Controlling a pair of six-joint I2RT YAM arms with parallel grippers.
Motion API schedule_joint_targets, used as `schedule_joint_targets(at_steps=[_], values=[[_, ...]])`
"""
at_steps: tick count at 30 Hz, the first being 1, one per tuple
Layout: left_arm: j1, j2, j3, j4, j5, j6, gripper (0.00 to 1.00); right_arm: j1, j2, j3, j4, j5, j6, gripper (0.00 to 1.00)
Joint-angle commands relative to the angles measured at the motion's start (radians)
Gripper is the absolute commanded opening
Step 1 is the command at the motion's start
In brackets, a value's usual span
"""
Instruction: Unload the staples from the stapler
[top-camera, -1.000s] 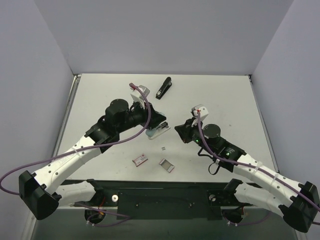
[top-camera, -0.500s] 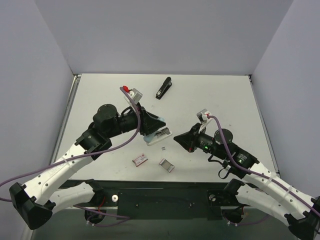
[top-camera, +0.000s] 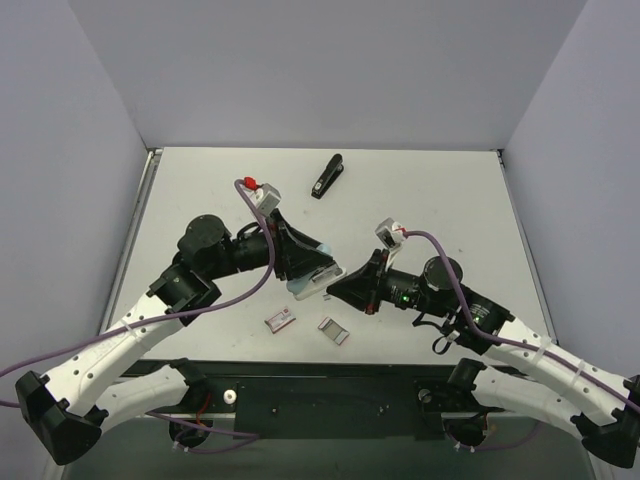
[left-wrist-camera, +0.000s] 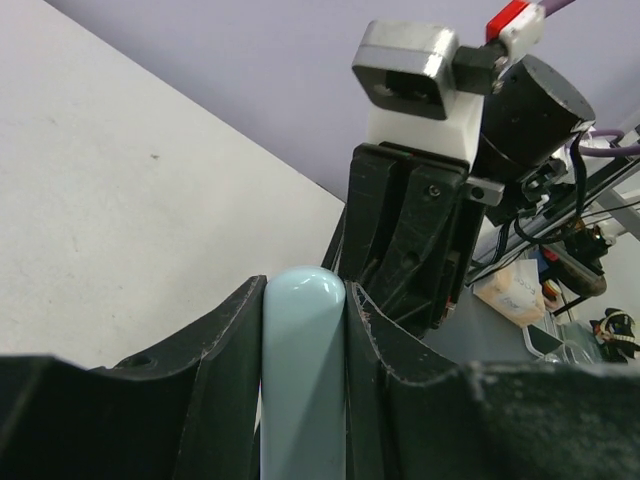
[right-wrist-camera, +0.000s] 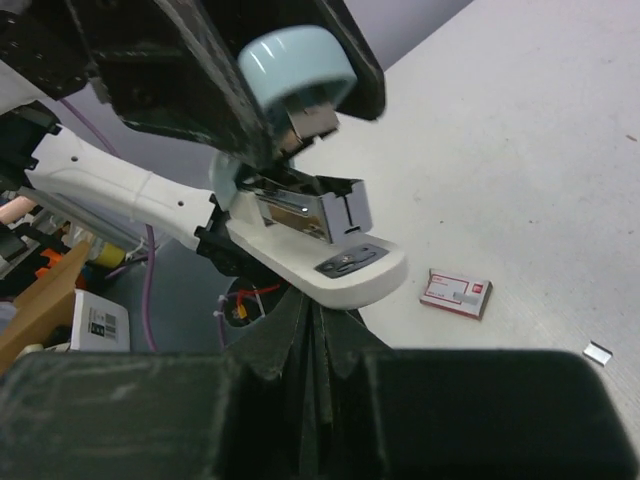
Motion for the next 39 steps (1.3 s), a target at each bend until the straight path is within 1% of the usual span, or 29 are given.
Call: schedule_joint_targets(at_steps=[1, 5, 10, 15, 22, 26, 28, 33, 39], values=[[-0.001, -0.022, -0.008, 0.107, 0.067, -0.015, 0.00, 0.022, 0.014, 0.079, 0.084, -0.028, -0.024, 0.00], [-0.006, -0.019, -0.014, 0.136, 0.125, -0.021, 0.00, 0.025, 0.029, 0.116, 0.084, -0.038, -0.058, 0.00], [-0.019, -0.001, -0.025, 0.151, 0.193, -0.015, 0.00, 0.024, 0.075, 0.191, 0.063, -0.090, -0.118, 0.00], [-0.042, 0.016, -0.048, 0.242, 0.337, -0.067, 0.00, 0.024, 0.127, 0.246, 0.052, -0.154, -0.181, 0.00], [-0.091, 0.019, -0.039, 0.288, 0.452, -0.078, 0.00, 0.024, 0.158, 0.318, 0.019, -0.231, -0.271, 0.00], [-0.124, 0.031, -0.030, 0.279, 0.458, -0.067, 0.00, 0.025, 0.169, 0.352, -0.024, -0.242, -0.303, 0.00], [-0.125, 0.030, -0.027, 0.263, 0.449, -0.055, 0.00, 0.025, 0.158, 0.343, -0.037, -0.237, -0.306, 0.00], [-0.125, 0.030, -0.013, 0.222, 0.415, -0.003, 0.00, 0.025, 0.079, 0.268, -0.063, -0.171, -0.317, 0.00], [-0.125, 0.034, 0.006, 0.193, 0.339, 0.040, 0.00, 0.024, -0.038, 0.179, -0.118, -0.081, -0.316, 0.00]])
